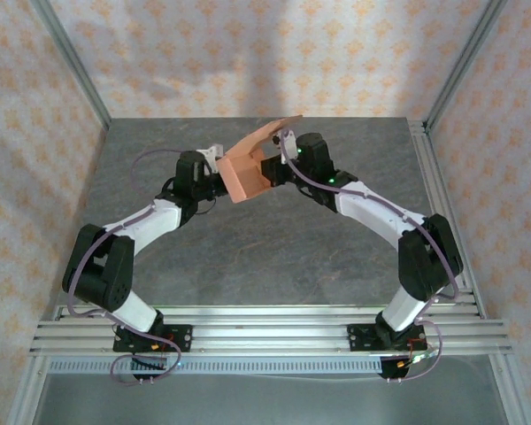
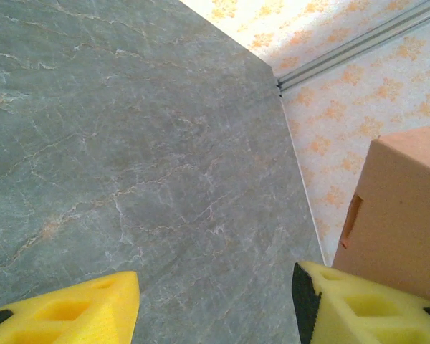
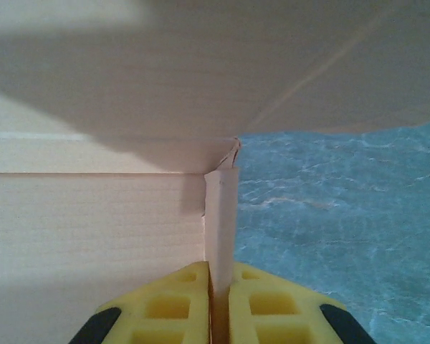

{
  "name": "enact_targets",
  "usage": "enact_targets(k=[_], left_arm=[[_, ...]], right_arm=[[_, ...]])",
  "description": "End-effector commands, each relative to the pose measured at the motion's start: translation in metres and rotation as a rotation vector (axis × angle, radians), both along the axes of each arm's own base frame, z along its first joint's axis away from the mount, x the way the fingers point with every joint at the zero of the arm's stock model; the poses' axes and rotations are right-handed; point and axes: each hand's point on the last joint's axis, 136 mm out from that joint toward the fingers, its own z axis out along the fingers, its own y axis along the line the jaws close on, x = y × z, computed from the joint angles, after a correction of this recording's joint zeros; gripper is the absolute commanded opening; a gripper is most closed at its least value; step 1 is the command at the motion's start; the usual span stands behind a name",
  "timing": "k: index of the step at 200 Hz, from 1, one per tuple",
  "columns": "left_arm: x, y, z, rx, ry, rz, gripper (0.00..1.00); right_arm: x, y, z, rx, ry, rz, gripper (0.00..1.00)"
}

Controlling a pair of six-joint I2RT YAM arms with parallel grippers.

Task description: Fold the paper box

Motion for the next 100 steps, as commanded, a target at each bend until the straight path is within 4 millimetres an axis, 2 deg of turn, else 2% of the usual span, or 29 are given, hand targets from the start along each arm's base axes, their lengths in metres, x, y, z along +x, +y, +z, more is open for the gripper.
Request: enact_targets(k=[1,45,73,100], left_arm=[[0.004,-0.023,0.049,-0.07,-0.111,-0.068,0.59],[0.012,-0.029,0.056,-0.136,-0.116,-0.057,0.59],[0.014,-0.027,0.058,-0.143,-0.114,-0.041,0.6],[0.014,-0.012,0.032,-0.039,-0.066,0.008,0.62]], right_arm=[[-0.001,0.011,-0.006,-0.089,-0.085,-0.021,0.11],[0.0,0.029,-0.017,-0.187,-0.144,-0.047,0.12],[0.008,0.025,-0.021,-0.22,-0.14,-0.099,0.11],[0.011,0.012,-0.015,-0.243,-0.169,-0.16,0.08]])
